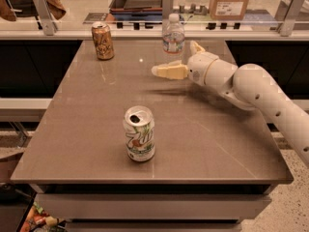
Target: Place water bottle upright
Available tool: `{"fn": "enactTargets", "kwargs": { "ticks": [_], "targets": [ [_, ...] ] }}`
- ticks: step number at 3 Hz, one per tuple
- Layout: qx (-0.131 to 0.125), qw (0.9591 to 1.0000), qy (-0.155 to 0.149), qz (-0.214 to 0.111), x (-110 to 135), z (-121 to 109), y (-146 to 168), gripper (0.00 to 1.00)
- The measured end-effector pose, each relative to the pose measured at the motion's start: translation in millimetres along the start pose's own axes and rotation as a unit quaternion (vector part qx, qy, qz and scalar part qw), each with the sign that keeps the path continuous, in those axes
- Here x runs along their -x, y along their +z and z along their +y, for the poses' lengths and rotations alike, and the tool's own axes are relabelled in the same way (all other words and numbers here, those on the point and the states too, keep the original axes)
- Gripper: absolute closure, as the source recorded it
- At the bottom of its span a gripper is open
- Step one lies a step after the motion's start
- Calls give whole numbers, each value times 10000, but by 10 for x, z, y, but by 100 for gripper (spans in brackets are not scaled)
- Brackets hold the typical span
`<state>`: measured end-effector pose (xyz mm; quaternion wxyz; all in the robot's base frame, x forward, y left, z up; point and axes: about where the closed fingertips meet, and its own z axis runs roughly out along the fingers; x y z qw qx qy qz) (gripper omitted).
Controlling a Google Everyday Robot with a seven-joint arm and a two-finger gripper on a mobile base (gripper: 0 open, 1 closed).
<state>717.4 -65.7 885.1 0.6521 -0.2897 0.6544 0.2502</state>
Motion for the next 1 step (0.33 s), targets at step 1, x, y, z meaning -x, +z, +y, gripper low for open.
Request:
{"fn": "enactTargets", "kwargs": {
  "ticks": [1],
  "targets": [
    [1,10000,0,0,0,1,1,0]
  ]
}}
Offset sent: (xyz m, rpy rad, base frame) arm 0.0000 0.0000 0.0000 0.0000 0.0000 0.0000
